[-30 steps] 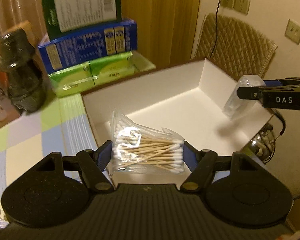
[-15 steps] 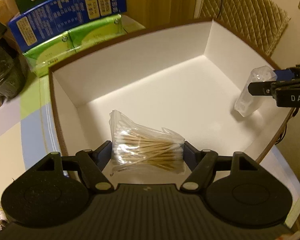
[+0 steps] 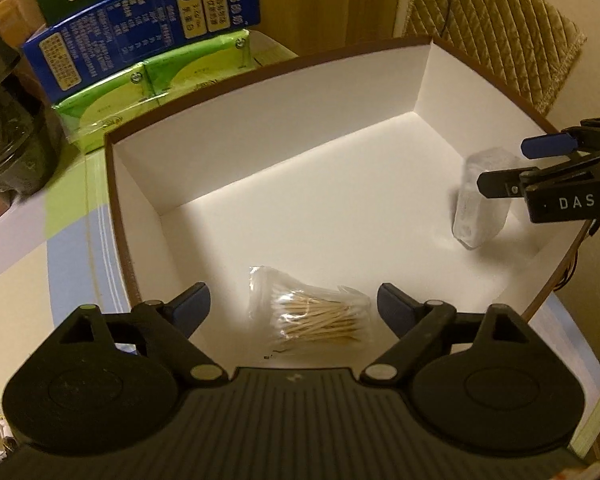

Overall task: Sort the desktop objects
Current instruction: 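Lower the swab bag into the brown box while right tool releases floss box, then withdraw both open tools from the brown box back toward the table items, then grasp the black FLYCO box with left tool while right grasps lip gel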

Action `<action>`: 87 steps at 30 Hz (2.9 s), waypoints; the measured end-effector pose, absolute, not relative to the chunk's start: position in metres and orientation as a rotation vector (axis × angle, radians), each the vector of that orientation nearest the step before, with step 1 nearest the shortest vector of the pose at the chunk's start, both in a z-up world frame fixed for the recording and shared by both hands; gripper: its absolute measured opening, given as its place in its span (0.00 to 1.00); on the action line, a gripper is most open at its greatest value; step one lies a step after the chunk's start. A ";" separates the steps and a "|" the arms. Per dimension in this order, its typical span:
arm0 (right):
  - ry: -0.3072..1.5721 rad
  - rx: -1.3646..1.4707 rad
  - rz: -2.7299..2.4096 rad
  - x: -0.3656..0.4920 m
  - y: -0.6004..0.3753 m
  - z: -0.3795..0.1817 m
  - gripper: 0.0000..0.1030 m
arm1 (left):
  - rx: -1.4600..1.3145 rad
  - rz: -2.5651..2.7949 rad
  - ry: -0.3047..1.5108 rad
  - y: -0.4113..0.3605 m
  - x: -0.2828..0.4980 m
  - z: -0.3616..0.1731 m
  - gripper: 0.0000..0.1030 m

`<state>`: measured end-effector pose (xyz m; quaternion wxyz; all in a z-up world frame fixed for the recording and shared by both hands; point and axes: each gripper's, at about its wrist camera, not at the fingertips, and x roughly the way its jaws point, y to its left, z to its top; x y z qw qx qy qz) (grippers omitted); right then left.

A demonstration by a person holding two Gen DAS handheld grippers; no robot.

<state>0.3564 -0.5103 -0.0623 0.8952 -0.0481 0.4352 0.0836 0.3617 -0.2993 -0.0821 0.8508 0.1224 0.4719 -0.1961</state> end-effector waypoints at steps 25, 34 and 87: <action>0.838 -0.055 0.259 0.328 -0.499 -0.040 0.83 | 0.122 -0.291 0.906 -0.282 0.324 -0.039 0.88; 0.806 -0.028 0.254 0.301 -0.488 -0.027 0.84 | 0.081 -0.287 0.862 -0.267 0.291 -0.018 0.89; 0.870 -0.017 0.538 0.192 -0.251 -0.065 0.86 | -0.131 0.049 0.973 -0.009 0.161 -0.041 0.89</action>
